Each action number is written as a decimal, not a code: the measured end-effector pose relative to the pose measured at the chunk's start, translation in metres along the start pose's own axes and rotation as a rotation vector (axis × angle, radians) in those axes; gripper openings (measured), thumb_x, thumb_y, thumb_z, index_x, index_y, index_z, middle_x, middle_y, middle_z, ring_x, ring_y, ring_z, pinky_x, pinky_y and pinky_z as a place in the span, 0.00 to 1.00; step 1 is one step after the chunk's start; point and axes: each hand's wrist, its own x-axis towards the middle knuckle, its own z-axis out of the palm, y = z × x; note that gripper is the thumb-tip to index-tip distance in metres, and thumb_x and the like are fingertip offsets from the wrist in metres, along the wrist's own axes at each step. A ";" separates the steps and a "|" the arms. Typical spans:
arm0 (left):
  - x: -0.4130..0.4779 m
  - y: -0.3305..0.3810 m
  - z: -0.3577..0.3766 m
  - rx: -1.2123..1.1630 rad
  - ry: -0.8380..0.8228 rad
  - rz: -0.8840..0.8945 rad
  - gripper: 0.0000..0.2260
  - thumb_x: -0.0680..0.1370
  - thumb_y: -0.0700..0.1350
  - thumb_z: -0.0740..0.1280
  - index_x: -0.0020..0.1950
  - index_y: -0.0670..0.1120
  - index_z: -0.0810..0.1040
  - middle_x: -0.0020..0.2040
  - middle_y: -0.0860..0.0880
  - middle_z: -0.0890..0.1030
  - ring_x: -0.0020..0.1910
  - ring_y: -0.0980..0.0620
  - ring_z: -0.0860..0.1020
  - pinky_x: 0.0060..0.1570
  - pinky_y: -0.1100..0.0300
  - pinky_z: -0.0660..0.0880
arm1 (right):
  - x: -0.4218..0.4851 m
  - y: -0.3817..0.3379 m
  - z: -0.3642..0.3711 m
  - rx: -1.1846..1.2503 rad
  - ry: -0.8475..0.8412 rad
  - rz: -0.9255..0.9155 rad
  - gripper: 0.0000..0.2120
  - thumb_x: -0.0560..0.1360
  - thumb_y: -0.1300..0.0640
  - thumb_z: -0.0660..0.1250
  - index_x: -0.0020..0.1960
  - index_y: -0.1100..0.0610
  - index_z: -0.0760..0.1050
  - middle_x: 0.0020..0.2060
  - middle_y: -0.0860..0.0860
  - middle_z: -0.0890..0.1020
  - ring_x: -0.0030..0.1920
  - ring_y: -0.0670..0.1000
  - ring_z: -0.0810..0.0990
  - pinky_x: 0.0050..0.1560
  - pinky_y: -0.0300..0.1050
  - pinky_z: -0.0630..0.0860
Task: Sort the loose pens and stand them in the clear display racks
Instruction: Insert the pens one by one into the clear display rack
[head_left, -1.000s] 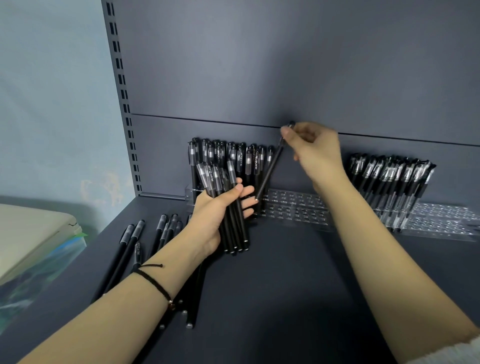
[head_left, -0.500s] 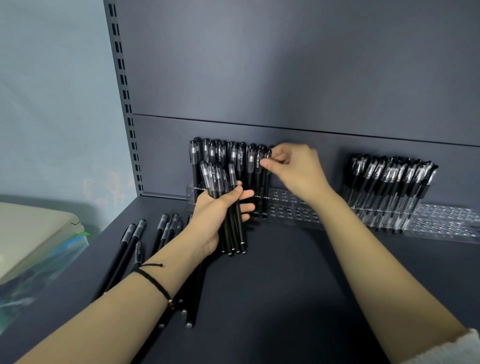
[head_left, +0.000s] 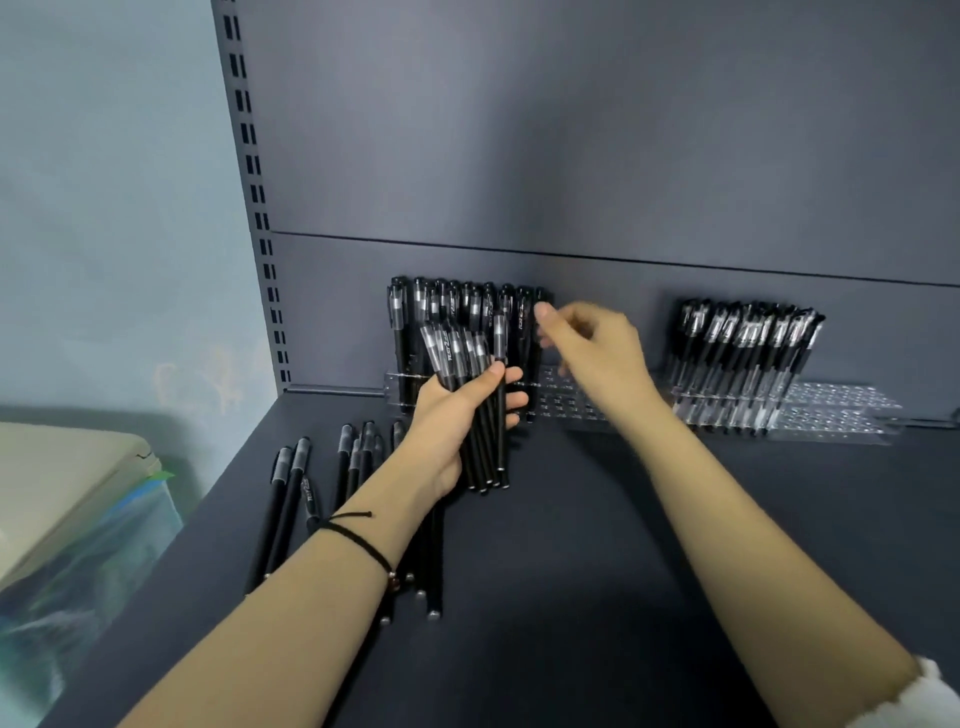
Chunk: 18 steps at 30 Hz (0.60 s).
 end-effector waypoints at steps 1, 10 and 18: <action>-0.001 0.000 0.001 0.002 -0.017 -0.004 0.07 0.79 0.42 0.68 0.53 0.39 0.79 0.46 0.47 0.86 0.40 0.52 0.84 0.40 0.59 0.82 | -0.007 -0.001 0.005 0.000 -0.060 0.021 0.13 0.77 0.46 0.66 0.38 0.51 0.79 0.32 0.44 0.82 0.28 0.38 0.74 0.41 0.40 0.73; -0.008 0.005 0.001 -0.018 -0.075 -0.031 0.15 0.79 0.41 0.68 0.64 0.36 0.76 0.48 0.42 0.86 0.40 0.49 0.85 0.36 0.60 0.81 | -0.031 -0.017 0.018 0.368 -0.038 0.177 0.08 0.79 0.60 0.66 0.47 0.63 0.81 0.32 0.48 0.81 0.25 0.39 0.72 0.25 0.30 0.66; 0.000 0.002 -0.006 -0.216 0.025 -0.156 0.09 0.79 0.38 0.68 0.56 0.35 0.76 0.44 0.43 0.86 0.38 0.49 0.85 0.36 0.58 0.82 | 0.010 -0.011 -0.008 0.246 0.508 0.058 0.06 0.79 0.59 0.65 0.55 0.53 0.70 0.33 0.50 0.79 0.28 0.43 0.74 0.38 0.41 0.74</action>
